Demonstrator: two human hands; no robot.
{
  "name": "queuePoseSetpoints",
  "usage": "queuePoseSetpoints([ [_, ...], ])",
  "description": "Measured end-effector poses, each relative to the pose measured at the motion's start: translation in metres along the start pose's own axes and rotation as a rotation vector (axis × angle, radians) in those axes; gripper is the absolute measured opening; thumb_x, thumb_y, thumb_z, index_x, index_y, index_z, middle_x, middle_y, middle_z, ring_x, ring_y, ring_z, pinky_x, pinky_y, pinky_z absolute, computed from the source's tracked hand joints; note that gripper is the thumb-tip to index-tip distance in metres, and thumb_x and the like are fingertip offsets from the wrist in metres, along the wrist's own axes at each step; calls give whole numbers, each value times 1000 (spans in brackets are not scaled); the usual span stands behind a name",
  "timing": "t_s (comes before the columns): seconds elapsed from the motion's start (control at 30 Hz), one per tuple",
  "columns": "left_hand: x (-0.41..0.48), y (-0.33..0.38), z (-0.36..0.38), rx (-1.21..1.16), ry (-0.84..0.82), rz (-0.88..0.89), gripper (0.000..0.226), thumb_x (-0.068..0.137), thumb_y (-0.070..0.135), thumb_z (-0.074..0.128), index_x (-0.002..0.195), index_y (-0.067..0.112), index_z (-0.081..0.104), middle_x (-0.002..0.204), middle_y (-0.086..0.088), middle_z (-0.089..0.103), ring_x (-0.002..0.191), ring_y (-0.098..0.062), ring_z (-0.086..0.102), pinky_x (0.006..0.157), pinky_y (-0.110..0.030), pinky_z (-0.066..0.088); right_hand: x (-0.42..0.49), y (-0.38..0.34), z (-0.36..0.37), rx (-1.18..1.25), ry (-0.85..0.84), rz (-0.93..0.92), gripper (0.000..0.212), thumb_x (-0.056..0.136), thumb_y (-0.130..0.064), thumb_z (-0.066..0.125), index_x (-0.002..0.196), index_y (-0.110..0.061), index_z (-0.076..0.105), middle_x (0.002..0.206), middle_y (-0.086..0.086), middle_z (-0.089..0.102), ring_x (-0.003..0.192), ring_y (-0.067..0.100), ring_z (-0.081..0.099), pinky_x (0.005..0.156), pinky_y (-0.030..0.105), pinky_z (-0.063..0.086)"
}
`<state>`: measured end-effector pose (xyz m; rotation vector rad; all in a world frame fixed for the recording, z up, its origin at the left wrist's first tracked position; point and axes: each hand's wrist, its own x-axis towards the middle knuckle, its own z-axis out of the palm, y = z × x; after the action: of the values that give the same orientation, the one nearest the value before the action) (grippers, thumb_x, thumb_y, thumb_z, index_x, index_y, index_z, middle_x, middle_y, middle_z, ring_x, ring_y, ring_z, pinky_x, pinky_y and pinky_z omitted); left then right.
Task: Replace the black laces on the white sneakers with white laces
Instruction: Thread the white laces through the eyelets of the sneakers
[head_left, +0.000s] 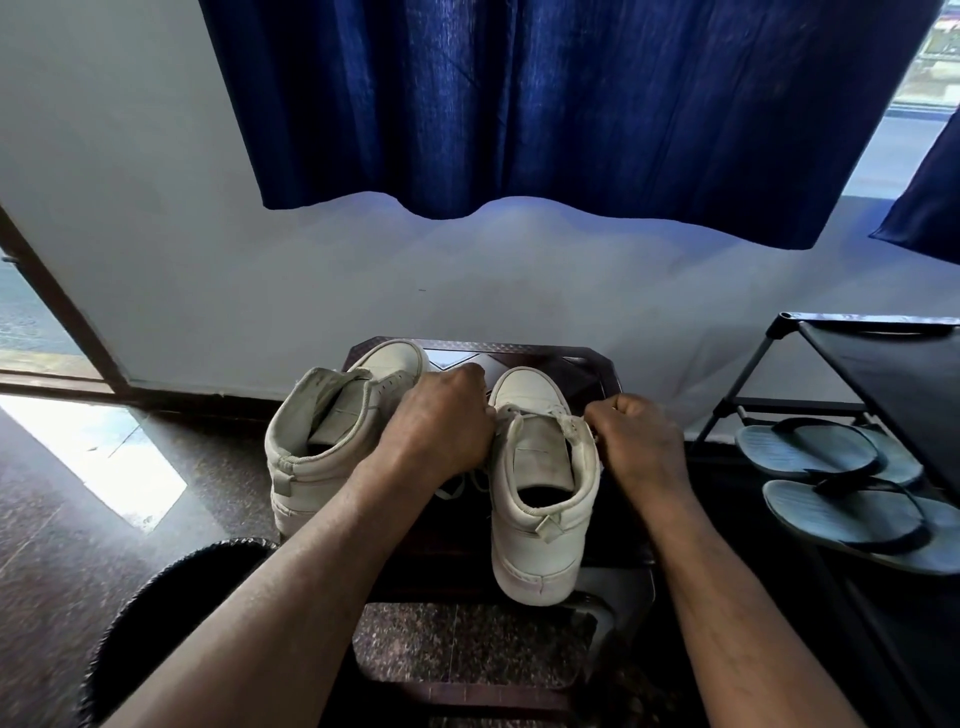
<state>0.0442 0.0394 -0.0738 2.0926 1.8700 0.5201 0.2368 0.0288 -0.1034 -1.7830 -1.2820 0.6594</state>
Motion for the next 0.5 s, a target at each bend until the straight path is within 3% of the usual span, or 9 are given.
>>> queuePoseSetpoints([
  [0.13, 2, -6, 5, -59, -17, -14, 9, 87, 12, 54, 84, 19, 58, 94, -2, 72, 93, -32, 63, 76, -38, 50, 1, 1, -11, 404, -107, 87, 16, 91, -3, 64, 77, -6, 72, 61, 4, 59, 45, 6, 48, 41, 18, 39],
  [0.23, 4, -11, 7, -189, -2, -74, 14, 88, 16, 59, 82, 24, 68, 82, 10, 73, 86, -16, 69, 71, -31, 50, 4, 3, -23, 477, -8, 12, 12, 91, -4, 67, 82, -8, 73, 64, 3, 62, 48, 1, 49, 47, 14, 39],
  [0.4, 5, 5, 2, -429, 122, -62, 11, 91, 36, 72, 84, 26, 72, 76, 8, 72, 72, -5, 64, 66, -24, 47, 7, 2, -21, 328, 107, -130, 6, 82, -27, 77, 78, -23, 76, 70, -4, 73, 62, 9, 61, 64, 34, 52],
  [0.5, 6, 13, 3, -527, 111, -8, 12, 92, 37, 73, 86, 27, 75, 76, 8, 70, 63, -7, 59, 68, -29, 52, 5, -2, -26, 474, 59, -91, 16, 88, -12, 73, 75, -20, 76, 65, -3, 68, 55, 9, 54, 52, 20, 44],
])
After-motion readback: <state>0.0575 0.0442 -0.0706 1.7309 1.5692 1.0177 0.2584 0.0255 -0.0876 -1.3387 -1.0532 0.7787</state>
